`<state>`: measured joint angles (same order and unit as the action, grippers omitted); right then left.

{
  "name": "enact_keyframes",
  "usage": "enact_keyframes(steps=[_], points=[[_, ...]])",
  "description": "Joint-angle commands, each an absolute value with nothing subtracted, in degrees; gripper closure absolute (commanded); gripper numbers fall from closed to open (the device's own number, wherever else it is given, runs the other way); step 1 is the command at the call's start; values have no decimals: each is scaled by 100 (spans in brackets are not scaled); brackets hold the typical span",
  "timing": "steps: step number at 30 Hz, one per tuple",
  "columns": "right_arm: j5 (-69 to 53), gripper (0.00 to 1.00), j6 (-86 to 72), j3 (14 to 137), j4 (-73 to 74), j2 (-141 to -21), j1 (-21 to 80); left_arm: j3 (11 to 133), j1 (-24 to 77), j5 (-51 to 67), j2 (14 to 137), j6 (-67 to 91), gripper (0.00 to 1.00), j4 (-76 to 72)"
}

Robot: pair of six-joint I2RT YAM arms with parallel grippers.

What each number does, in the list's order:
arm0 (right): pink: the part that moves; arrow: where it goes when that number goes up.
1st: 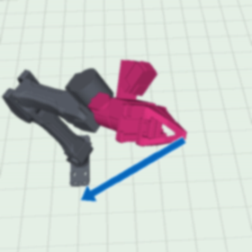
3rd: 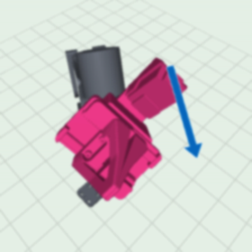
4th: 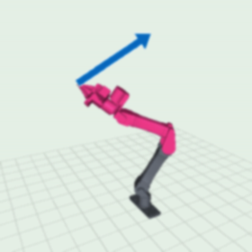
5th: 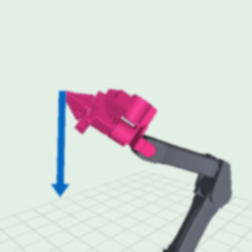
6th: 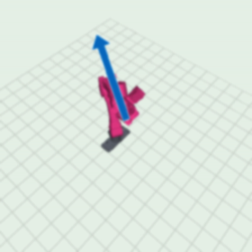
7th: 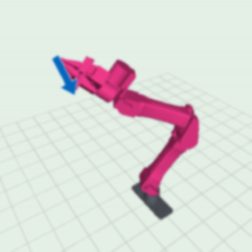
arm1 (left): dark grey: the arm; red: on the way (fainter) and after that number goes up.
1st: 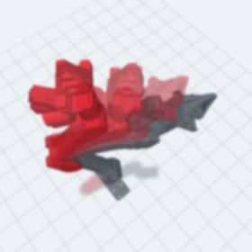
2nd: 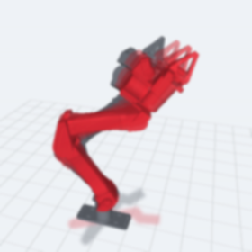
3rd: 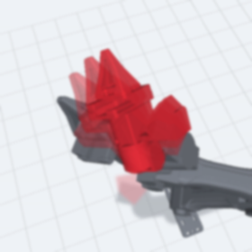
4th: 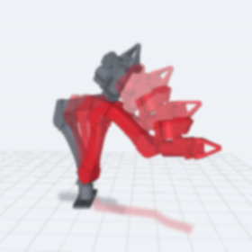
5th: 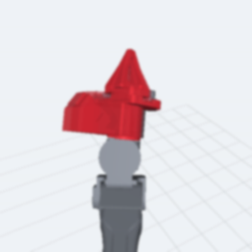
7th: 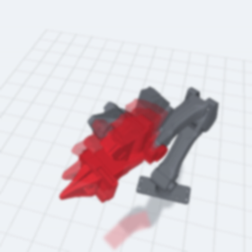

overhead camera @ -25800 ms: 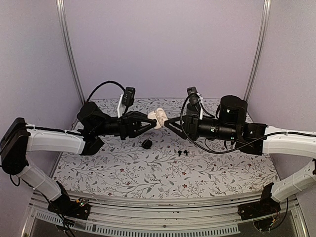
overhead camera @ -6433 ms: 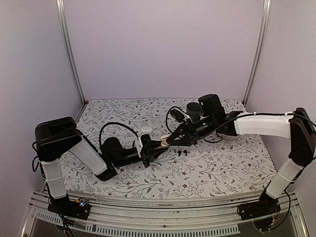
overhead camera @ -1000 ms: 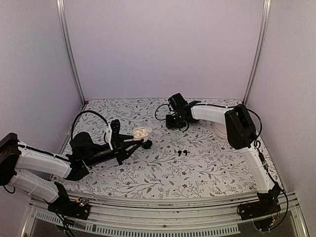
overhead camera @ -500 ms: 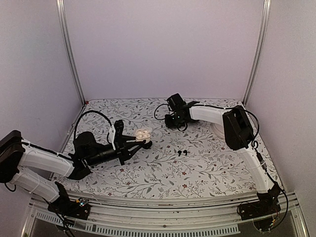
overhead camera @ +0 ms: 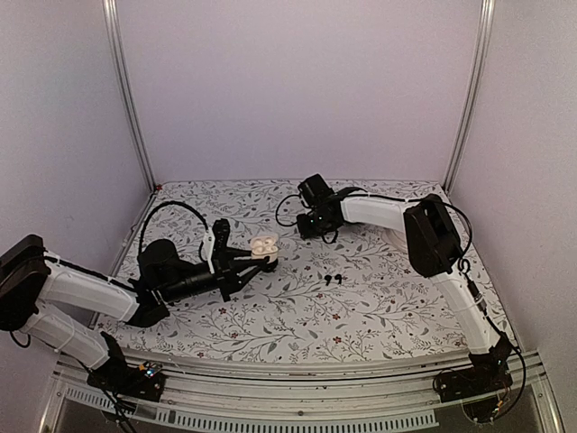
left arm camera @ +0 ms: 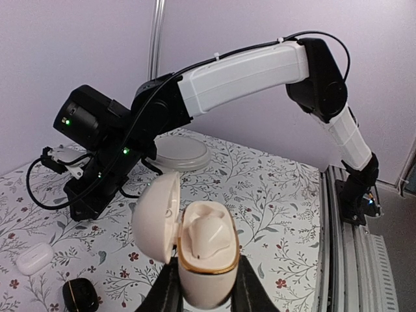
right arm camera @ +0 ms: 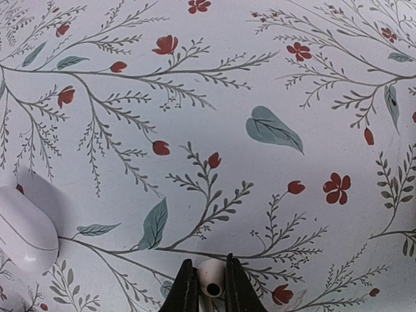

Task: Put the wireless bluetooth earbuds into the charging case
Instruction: Move the right earbud to the center of the board, then pick up the right earbud from the center of the board.

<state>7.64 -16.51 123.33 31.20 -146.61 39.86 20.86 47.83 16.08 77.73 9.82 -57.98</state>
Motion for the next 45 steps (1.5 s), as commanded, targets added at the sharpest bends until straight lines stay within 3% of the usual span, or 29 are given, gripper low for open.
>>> enact_keyframes(steps=[1, 13, 18, 20, 27, 45], points=[[517, 92, -1338, 11763, 3296, -14554, 4077, 2163, 4741, 1626, 7850, 1052, 100, -6028], [-266, 91, -1024, 7944, 1710, -11946, 4690, 2107, 4744, 1648, 8062, 1112, 100, -6370], [-291, 78, -1347, 7068, 1701, -11311, 4814, 2076, 4736, 1651, 8105, 1131, 100, -6445], [-289, 72, -1580, 6978, 1792, -11155, 4808, 2044, 4737, 1656, 8119, 1150, 100, -6512], [160, 65, -2413, 7543, 2484, -11104, 5013, 2033, 4733, 1680, 8141, 1138, 100, -6564], [533, 72, -3767, 7877, 3070, -11369, 5204, 2076, 4655, 1893, 8025, 1037, 100, -6372]])
